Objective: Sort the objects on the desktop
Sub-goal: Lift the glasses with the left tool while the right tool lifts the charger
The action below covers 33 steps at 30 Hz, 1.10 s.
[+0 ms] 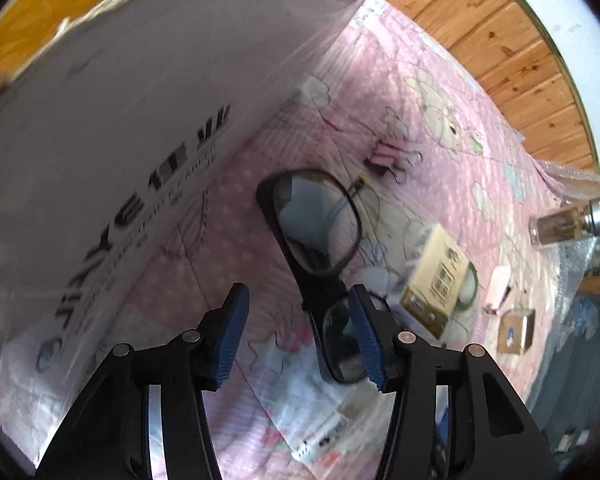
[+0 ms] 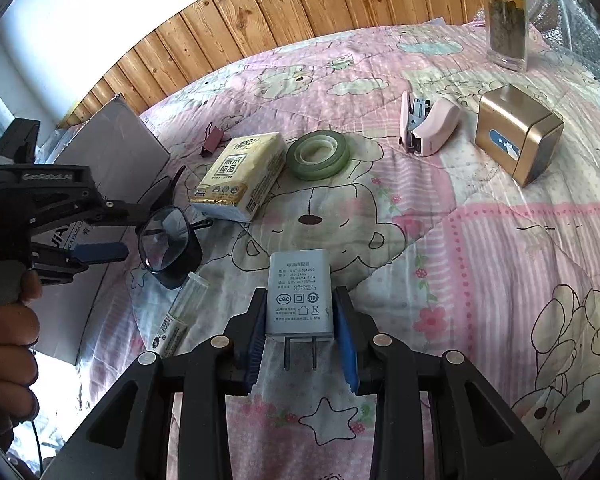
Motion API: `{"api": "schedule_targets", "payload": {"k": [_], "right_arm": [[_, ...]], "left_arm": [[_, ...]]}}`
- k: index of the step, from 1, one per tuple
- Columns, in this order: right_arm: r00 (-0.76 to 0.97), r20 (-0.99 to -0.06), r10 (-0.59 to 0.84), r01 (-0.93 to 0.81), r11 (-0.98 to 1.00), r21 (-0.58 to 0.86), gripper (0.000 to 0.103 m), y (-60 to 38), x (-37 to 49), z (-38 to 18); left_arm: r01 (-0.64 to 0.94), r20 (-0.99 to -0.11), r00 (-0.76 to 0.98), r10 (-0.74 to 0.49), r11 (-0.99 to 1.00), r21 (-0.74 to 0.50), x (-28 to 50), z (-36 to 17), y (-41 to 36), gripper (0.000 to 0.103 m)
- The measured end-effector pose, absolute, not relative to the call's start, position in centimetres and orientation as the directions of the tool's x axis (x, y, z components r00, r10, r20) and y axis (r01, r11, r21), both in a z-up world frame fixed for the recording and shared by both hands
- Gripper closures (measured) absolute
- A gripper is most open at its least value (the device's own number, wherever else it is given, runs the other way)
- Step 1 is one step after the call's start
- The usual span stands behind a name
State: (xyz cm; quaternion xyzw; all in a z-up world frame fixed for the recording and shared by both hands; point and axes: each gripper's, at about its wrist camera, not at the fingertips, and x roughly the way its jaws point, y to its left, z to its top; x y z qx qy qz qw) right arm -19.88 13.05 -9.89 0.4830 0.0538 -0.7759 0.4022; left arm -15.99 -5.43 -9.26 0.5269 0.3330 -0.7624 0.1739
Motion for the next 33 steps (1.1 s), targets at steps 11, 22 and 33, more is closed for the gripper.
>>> {"api": "schedule_targets", "payload": {"k": [11, 22, 33], "right_arm": [[-0.192, -0.783, -0.591, 0.674, -0.66, 0.333, 0.07, 13.3, -20.2, -10.0], [-0.191, -0.773, -0.605, 0.669, -0.656, 0.349, 0.07, 13.5, -20.2, -10.1], [-0.159, -0.773, -0.615, 0.665, -0.645, 0.377, 0.07, 14.0, -20.5, -9.5]], "left_arm": [[0.57, -0.92, -0.369, 0.131, -0.75, -0.335, -17.9, -9.5, -4.2, 0.06], [0.619, -0.912, -0.354, 0.206, -0.68, -0.394, -18.2, -8.8, -4.2, 0.064], [0.52, -0.896, -0.413, 0.166, -0.764, -0.382, -18.9, -7.8, -3.6, 0.084]]}}
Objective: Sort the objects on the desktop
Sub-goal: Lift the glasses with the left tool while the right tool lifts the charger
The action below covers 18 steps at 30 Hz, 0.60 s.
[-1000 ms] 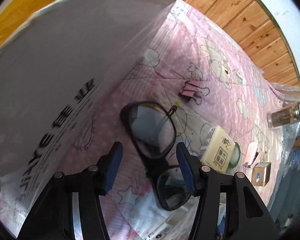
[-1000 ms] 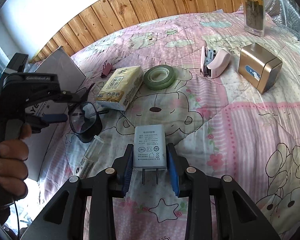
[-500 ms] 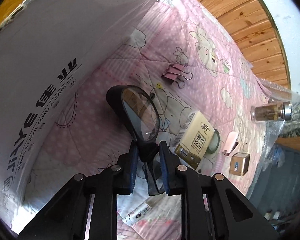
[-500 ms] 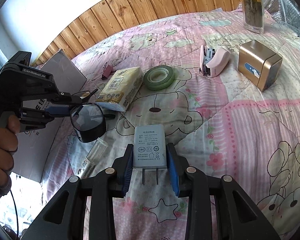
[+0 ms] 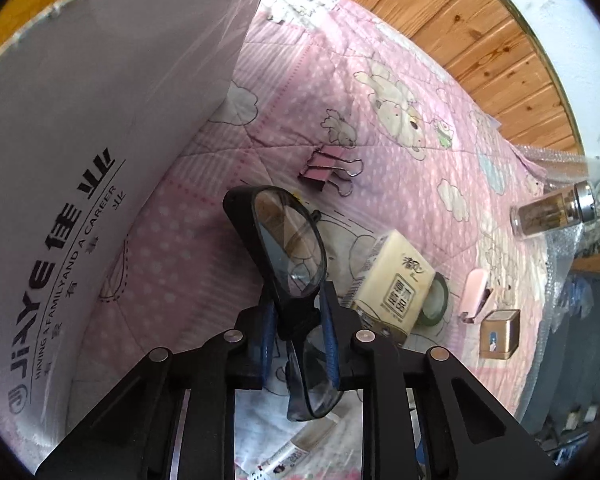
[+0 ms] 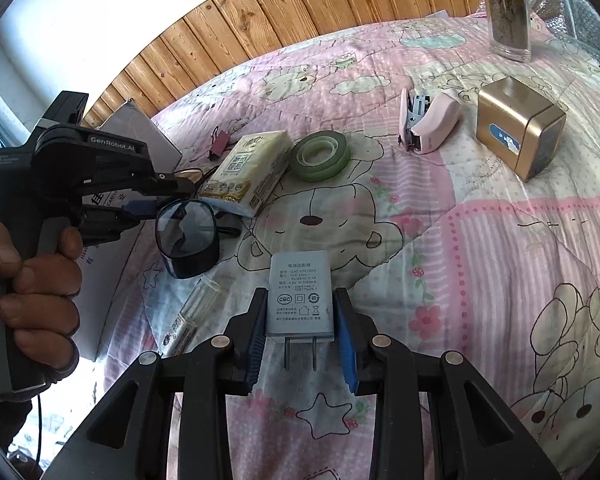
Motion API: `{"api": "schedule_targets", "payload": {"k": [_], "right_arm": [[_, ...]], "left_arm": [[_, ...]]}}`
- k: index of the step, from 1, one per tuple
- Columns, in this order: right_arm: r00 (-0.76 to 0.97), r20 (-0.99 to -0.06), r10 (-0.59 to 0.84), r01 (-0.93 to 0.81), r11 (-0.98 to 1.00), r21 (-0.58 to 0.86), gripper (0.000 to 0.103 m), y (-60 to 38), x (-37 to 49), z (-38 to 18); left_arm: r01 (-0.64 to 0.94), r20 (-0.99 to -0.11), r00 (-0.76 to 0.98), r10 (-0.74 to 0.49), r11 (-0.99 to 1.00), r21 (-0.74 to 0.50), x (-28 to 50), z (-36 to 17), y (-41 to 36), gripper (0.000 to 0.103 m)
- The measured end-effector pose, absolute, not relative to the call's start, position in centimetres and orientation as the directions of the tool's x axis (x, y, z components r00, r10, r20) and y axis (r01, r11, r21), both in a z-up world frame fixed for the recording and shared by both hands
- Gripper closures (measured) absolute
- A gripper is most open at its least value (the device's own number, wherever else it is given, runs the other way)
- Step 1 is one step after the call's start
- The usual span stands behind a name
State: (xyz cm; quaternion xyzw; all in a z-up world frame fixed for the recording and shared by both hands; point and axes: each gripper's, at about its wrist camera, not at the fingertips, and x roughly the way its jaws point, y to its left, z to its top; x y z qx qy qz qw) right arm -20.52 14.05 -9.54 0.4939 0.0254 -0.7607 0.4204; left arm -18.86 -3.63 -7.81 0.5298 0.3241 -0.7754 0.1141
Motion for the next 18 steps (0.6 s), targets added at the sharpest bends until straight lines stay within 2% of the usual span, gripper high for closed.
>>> {"api": "schedule_targets", "payload": {"k": [3, 18], "right_arm": [[-0.161, -0.761, -0.629, 0.659, -0.642, 0.392, 0.07, 14.5, -19.9, -8.7], [-0.19, -0.734, -0.652, 0.707, -0.61, 0.359, 0.07, 13.7, -15.8, -4.3]], "left_arm": [[0.469, -0.881, -0.446, 0.161, -0.796, -0.383, -17.9, -5.7, -2.7, 0.087], [0.283, -0.805, -0.584, 0.1, -0.905, -0.317, -11.7, 2.0, -0.1, 0.087]]}}
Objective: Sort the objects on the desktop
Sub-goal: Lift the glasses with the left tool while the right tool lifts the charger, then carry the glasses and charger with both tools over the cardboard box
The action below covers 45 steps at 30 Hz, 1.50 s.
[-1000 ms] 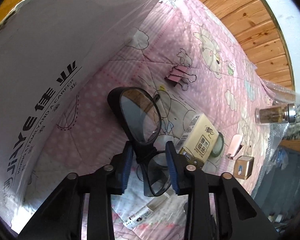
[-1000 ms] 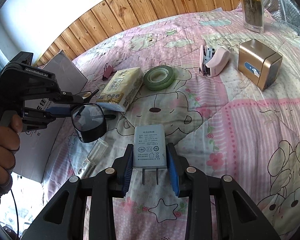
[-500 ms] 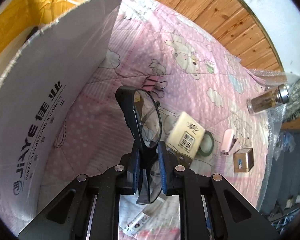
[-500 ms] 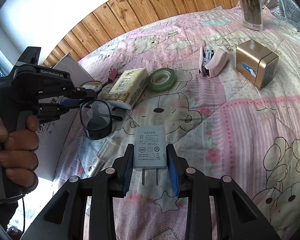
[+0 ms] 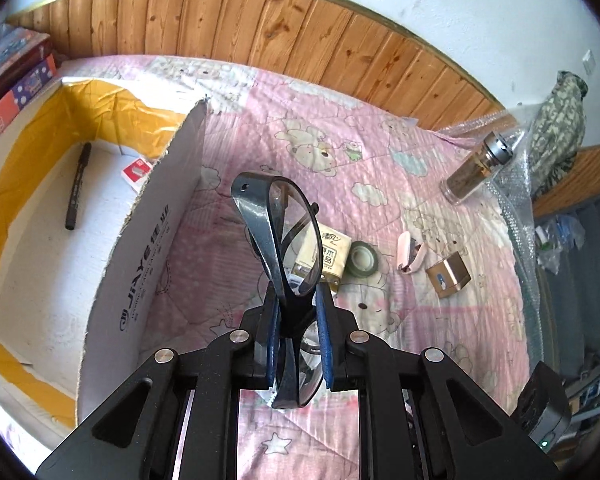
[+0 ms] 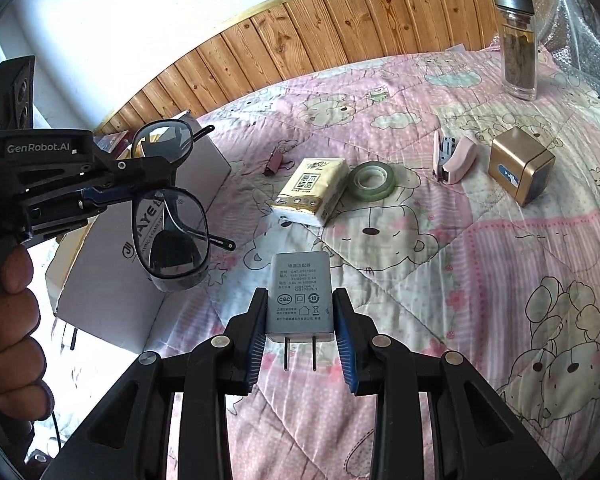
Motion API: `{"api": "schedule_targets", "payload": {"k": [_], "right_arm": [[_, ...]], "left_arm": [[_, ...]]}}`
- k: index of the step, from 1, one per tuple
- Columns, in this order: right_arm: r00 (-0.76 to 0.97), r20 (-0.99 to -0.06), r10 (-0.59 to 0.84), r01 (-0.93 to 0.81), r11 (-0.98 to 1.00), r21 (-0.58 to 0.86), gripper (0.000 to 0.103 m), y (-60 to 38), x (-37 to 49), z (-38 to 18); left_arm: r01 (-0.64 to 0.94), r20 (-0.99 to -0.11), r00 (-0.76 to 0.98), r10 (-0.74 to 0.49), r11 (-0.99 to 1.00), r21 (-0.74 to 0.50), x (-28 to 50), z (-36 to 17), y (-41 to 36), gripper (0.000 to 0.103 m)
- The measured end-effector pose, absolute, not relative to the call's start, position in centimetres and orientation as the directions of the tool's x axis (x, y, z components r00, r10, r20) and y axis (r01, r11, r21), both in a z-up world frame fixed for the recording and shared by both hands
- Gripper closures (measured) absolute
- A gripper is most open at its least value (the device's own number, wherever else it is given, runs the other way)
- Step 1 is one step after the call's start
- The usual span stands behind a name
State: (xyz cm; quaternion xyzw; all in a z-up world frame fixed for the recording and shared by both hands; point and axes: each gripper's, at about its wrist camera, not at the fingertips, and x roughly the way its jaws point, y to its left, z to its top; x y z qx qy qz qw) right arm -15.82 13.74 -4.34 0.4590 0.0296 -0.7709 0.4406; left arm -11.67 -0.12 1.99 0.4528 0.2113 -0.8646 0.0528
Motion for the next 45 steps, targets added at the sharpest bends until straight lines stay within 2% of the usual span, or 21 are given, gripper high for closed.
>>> {"api": "schedule_targets", "payload": {"k": [18, 35, 45], "right_arm": [[-0.241, -0.694, -0.678, 0.788, -0.554, 0.268, 0.07, 11.7, -9.7, 1.4], [-0.211, -0.648, -0.732, 0.877, -0.435, 0.206, 0.07, 6.9, -4.2, 6.1], [-0.179, -0.637, -0.75, 0.91, -0.372, 0.182, 0.07, 4.1, -2.5, 7.7]], "left_arm": [[0.212, -0.715, -0.69, 0.113, -0.913, -0.349, -4.7, 6.4, -2.8, 0.087], [0.218, -0.63, -0.764, 0.139, -0.863, -0.455, 0.7, 9.4, -9.3, 0.087], [0.261, -0.606, -0.789, 0.097, -0.841, -0.474, 2.4, 10.5, -13.4, 0.087]]}}
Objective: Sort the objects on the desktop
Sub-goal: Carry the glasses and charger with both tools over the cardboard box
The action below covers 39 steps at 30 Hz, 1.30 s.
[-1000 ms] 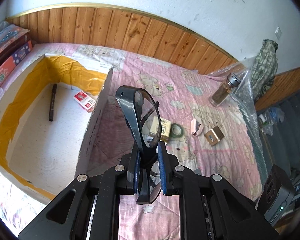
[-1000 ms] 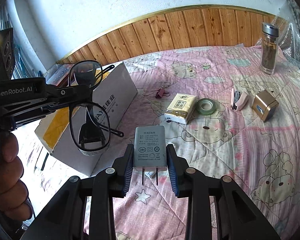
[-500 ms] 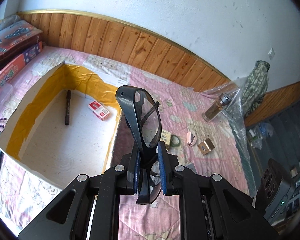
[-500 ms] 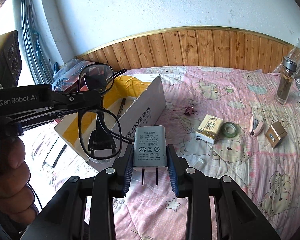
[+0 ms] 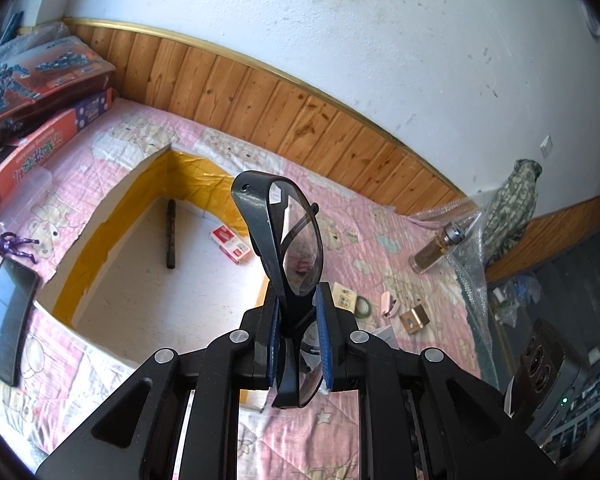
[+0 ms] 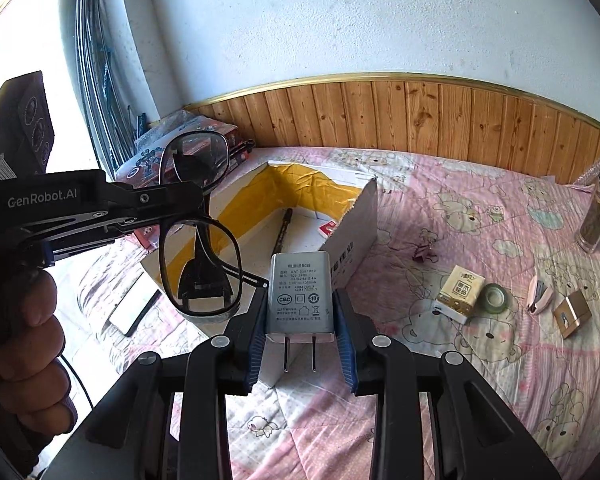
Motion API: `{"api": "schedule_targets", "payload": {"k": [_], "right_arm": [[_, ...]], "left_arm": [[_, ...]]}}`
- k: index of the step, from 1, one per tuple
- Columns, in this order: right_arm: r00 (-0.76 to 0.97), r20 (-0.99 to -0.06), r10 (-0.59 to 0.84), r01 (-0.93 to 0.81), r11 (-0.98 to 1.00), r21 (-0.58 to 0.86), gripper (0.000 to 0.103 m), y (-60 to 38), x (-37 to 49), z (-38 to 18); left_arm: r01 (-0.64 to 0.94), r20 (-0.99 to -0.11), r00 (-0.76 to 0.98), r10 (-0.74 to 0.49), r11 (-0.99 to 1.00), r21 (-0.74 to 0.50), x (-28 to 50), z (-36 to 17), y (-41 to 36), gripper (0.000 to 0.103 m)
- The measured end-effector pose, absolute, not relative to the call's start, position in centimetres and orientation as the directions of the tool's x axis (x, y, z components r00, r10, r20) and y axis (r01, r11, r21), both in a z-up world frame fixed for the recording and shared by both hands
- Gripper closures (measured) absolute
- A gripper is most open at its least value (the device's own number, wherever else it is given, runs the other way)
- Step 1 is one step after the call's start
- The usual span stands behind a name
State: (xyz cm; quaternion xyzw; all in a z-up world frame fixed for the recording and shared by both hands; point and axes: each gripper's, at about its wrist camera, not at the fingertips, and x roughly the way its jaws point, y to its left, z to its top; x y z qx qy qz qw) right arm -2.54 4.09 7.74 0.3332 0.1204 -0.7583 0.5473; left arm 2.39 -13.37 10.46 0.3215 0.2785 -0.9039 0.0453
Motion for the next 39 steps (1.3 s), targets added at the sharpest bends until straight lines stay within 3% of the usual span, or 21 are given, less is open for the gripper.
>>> {"api": "schedule_targets", "payload": {"k": [15, 39], "right_arm": [[-0.109, -0.635, -0.765, 0.953, -0.262, 0.152, 0.07, -1.2, -1.2, 9.1], [-0.053, -0.752, -0.657, 0.992, -0.123, 0.038, 0.07, -10.2, -1.3, 6.2]], "left_arm": [[0.366, -0.634, -0.773, -0.015, -0.827, -0.427, 3.8, 10.6, -20.0, 0.087], [0.356, -0.798, -0.603, -0.009, -0.898, -0.259, -1.8, 5.8, -23.2, 0.087]]}}
